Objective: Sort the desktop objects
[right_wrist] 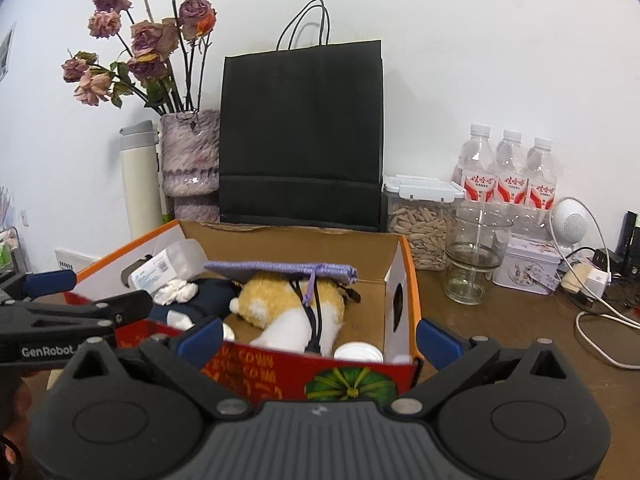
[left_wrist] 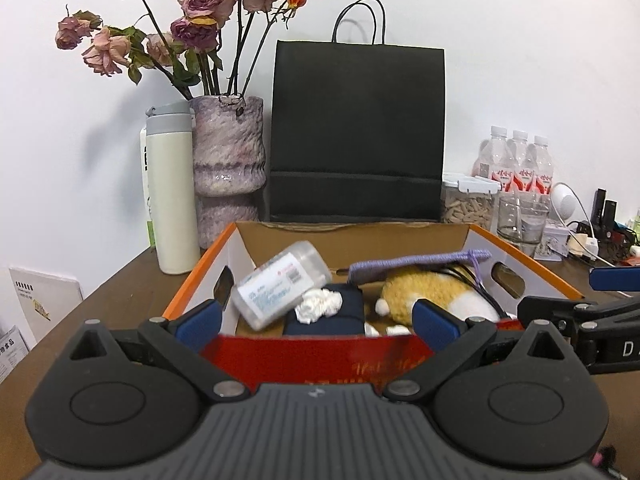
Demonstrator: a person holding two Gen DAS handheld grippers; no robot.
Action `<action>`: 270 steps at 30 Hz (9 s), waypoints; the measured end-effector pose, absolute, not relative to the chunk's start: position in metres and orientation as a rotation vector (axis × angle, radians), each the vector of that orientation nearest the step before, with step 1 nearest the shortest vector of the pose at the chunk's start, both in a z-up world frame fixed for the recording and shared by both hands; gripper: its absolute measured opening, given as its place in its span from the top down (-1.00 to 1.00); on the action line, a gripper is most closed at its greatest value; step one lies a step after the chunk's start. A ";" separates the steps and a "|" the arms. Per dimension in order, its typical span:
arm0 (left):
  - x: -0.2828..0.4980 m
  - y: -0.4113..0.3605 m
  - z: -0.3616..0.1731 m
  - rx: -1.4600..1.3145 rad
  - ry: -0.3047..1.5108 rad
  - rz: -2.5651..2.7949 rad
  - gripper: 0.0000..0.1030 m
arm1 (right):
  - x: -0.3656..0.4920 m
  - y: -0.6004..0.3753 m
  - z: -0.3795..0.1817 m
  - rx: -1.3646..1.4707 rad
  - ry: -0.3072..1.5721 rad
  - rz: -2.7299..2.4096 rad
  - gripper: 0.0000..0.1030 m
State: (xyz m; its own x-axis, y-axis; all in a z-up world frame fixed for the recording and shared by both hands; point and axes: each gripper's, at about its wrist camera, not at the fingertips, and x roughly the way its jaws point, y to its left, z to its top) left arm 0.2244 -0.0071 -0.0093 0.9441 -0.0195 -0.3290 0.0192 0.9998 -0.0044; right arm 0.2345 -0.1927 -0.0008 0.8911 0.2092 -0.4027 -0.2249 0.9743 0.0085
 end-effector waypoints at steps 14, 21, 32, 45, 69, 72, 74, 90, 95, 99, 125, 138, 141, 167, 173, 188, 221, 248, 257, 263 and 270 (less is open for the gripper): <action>0.192 -0.004 -0.017 0.013 0.362 -0.021 -1.00 | 0.194 -0.202 -0.016 -0.045 0.444 0.203 -1.00; 0.182 -0.002 -0.019 0.016 0.374 -0.019 -1.00 | 0.182 -0.206 -0.021 -0.046 0.459 0.201 -1.00; 0.170 0.001 -0.023 0.016 0.389 -0.018 -1.00 | 0.170 -0.209 -0.027 -0.057 0.479 0.195 -1.00; 0.166 0.004 -0.028 0.021 0.433 -0.030 -1.00 | 0.170 -0.222 -0.033 -0.036 0.519 0.168 -1.00; 0.174 0.004 -0.034 0.018 0.512 -0.061 -1.00 | 0.168 -0.216 -0.030 -0.048 0.490 0.215 -0.95; 0.172 0.002 -0.032 0.011 0.483 -0.077 -1.00 | 0.170 -0.215 -0.029 -0.048 0.493 0.238 -0.82; 0.169 -0.003 -0.028 0.010 0.458 -0.112 -1.00 | 0.172 -0.213 -0.026 -0.048 0.489 0.265 -0.80; 0.183 -0.058 -0.045 0.203 0.567 -0.299 -0.05 | 0.192 -0.201 -0.032 -0.052 0.557 0.392 0.67; 0.188 -0.058 -0.050 0.191 0.617 -0.324 0.09 | 0.191 -0.204 -0.032 -0.026 0.554 0.400 0.74; 0.188 -0.055 -0.050 0.182 0.621 -0.321 0.09 | 0.190 -0.207 -0.029 -0.023 0.538 0.363 0.81; 0.187 -0.059 -0.048 0.171 0.615 -0.307 0.73 | 0.198 -0.245 -0.031 0.080 0.581 0.244 0.84; 0.186 -0.070 -0.024 0.015 0.593 -0.359 -0.98 | 0.192 -0.252 -0.030 0.046 0.575 0.252 0.84; 0.190 -0.081 -0.030 0.034 0.630 -0.365 -1.00 | 0.190 -0.255 -0.029 0.031 0.567 0.251 0.84; 0.208 -0.107 -0.046 0.088 0.699 -0.232 -1.00 | 0.170 -0.276 -0.035 -0.099 0.572 0.313 0.84; 0.206 -0.103 -0.044 0.063 0.660 -0.210 -0.85 | 0.169 -0.275 -0.035 -0.101 0.569 0.315 0.84; 0.195 -0.091 -0.039 0.006 0.615 -0.183 -0.75 | 0.173 -0.274 -0.041 -0.105 0.578 0.303 0.83; 0.198 -0.083 -0.042 -0.030 0.630 -0.198 -0.76 | 0.219 -0.243 -0.044 -0.141 0.589 0.370 0.83; 0.187 -0.078 -0.037 -0.028 0.562 -0.188 -0.75 | 0.175 -0.238 -0.031 -0.101 0.495 0.323 0.84; 0.173 -0.071 -0.026 -0.049 0.518 -0.199 -0.75 | 0.162 -0.237 -0.022 -0.069 0.458 0.308 0.84; 0.165 -0.064 -0.007 -0.078 0.460 -0.208 -0.75 | 0.159 -0.235 -0.005 -0.029 0.405 0.315 0.84; 0.178 -0.056 0.020 -0.079 0.369 -0.190 -0.75 | 0.178 -0.225 0.023 0.020 0.319 0.316 0.84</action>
